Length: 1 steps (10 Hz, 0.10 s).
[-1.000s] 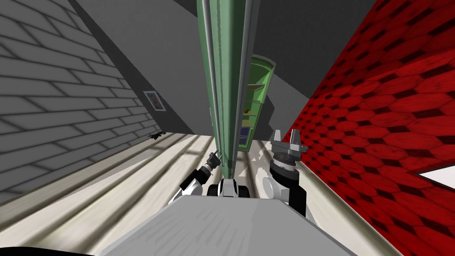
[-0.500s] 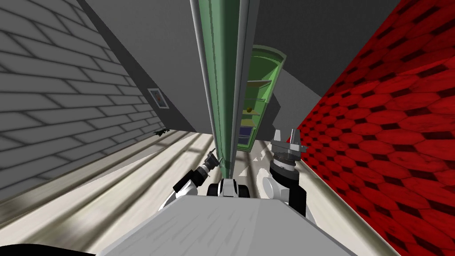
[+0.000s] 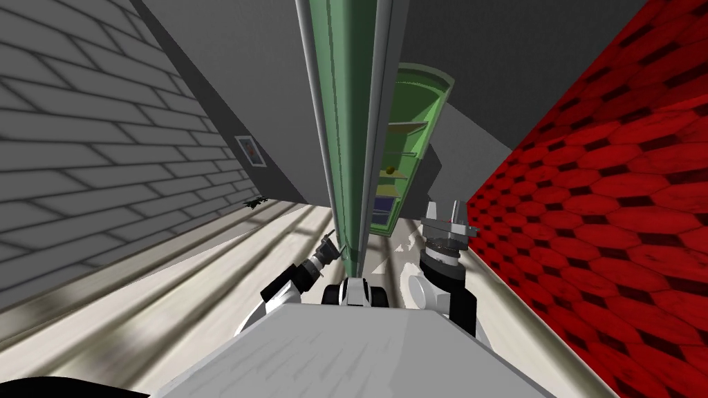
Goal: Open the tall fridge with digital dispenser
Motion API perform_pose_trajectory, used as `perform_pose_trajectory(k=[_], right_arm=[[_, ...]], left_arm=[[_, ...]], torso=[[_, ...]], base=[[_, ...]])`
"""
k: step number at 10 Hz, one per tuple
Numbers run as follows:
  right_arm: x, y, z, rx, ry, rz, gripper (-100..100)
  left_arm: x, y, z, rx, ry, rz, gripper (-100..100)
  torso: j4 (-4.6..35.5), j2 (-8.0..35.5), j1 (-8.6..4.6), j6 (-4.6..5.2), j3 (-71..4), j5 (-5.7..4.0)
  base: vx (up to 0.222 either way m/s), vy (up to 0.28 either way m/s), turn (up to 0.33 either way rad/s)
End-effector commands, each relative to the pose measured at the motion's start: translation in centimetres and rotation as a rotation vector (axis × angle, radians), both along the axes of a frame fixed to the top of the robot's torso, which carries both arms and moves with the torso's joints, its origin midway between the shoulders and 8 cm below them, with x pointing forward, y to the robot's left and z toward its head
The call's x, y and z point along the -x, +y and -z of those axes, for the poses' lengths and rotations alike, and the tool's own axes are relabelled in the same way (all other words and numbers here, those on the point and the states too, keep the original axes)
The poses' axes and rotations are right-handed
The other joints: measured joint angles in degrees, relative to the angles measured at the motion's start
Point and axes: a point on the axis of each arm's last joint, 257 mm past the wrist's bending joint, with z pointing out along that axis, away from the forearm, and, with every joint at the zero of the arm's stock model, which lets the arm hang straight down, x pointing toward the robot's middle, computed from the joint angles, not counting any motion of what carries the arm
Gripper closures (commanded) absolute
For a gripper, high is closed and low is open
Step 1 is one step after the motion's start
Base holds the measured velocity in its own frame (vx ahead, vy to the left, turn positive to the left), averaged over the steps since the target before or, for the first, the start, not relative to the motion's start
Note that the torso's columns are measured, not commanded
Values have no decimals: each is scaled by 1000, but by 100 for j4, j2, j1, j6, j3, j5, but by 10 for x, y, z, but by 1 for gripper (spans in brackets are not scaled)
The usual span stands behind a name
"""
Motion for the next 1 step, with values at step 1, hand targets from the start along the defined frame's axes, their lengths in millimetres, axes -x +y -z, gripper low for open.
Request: perform_pose_trajectory(k=[1], right_arm=[[0, 0, 0, 0, 0, 0, 0]], left_arm=[[7, -5, -12, 6, -10, 21, -100]], torso=[[7, 13, 0, 1, 6, -1]], base=[[-4, 16, 28]])
